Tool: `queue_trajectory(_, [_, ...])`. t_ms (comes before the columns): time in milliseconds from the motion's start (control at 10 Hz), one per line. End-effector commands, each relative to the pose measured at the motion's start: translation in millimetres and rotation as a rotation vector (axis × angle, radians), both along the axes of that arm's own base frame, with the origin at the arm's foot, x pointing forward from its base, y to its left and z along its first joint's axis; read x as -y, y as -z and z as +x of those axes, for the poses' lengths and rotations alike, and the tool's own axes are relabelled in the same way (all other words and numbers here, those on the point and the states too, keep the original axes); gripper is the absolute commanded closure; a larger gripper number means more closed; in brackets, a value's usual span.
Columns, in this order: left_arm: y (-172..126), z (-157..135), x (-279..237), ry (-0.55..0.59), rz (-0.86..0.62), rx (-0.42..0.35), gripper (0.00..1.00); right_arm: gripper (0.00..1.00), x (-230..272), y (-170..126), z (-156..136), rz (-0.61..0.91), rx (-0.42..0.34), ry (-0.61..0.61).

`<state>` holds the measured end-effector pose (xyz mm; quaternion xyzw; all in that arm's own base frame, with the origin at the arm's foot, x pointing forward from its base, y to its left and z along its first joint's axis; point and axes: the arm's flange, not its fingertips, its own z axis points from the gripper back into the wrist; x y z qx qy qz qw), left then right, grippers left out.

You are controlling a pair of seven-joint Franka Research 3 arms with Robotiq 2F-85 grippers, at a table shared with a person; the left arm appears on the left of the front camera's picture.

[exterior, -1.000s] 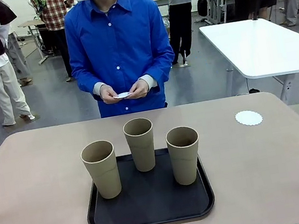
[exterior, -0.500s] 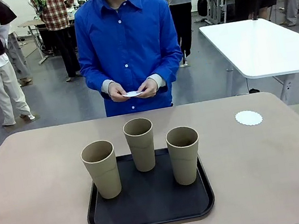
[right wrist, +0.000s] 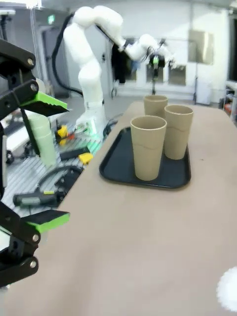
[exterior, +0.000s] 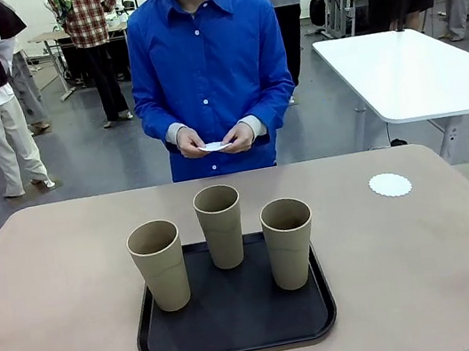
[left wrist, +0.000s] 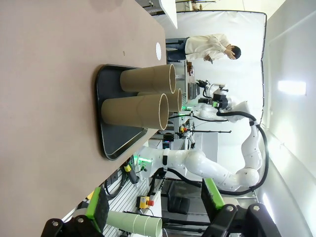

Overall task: Place coasters on the table and set cups on them.
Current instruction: Pick up one Reusable plastic cup and place it on a coaster set by the human.

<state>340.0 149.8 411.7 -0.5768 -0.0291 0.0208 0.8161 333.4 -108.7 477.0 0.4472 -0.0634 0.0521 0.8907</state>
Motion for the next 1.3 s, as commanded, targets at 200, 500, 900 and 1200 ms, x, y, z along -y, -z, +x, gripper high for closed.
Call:
queue_trajectory(200, [-1, -1, -1, 0.002, -0.009, 0.003, 0.00, 0.00, -79, -33, 48, -0.212, 0.415, -0.358])
queue_trajectory(500, [-1, -1, -1, 0.002, -0.009, 0.003, 0.00, 0.00, -148, -36, 34, -0.456, 0.586, -0.510])
queue_trajectory(900, [-1, -1, -1, 0.002, -0.009, 0.003, 0.00, 0.00, -175, -21, 19, -0.398, 0.521, -0.762])
queue_trajectory(1200, [-1, -1, -1, 0.002, -0.009, 0.003, 0.00, 0.00, -172, -15, 17, -0.390, 0.495, -0.820])
